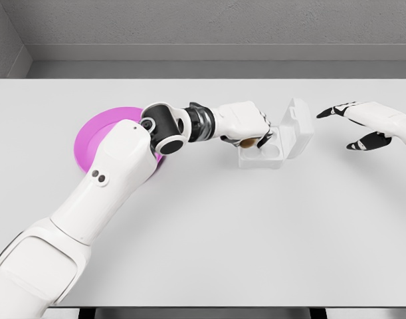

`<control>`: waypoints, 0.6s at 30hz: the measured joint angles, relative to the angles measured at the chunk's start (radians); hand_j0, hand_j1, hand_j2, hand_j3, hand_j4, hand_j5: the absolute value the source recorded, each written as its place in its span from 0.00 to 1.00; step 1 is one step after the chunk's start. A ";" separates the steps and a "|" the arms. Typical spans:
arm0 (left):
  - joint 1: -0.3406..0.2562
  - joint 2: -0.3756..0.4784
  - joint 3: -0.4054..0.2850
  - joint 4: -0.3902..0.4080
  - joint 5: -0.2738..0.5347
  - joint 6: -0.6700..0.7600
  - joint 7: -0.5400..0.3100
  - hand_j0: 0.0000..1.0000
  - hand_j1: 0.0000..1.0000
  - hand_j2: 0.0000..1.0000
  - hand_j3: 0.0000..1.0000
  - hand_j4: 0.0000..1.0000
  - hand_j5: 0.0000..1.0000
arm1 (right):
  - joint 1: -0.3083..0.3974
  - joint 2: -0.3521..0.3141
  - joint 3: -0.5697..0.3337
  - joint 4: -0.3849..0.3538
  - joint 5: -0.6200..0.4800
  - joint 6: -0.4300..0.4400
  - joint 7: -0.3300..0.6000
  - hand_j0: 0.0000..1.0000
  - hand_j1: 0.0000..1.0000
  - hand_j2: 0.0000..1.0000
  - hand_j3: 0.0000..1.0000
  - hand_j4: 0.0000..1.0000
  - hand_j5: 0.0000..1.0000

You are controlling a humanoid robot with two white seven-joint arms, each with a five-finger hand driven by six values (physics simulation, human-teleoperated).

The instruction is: Pack egg into the box and close the box lid

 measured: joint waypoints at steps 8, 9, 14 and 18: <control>0.000 0.000 -0.002 -0.016 0.000 -0.003 0.000 0.82 0.82 0.82 0.82 0.82 0.82 | 0.000 -0.002 0.000 0.000 0.000 -0.001 0.000 0.85 0.85 0.85 0.85 0.85 0.85; 0.000 0.000 -0.001 -0.018 0.000 -0.003 0.000 0.85 0.85 0.85 0.85 0.85 0.85 | 0.000 -0.002 0.000 0.000 0.000 -0.001 0.000 0.85 0.85 0.85 0.85 0.85 0.85; 0.000 0.000 0.001 -0.023 0.001 -0.003 0.000 1.00 1.00 1.00 1.00 1.00 1.00 | 0.000 -0.003 0.000 -0.006 0.000 -0.002 0.000 0.85 0.85 0.85 0.85 0.85 0.85; 0.003 0.000 0.003 -0.033 0.002 -0.003 0.000 1.00 1.00 1.00 1.00 1.00 1.00 | 0.000 -0.006 0.000 -0.016 -0.001 -0.002 -0.001 0.85 0.85 0.85 0.85 0.85 0.85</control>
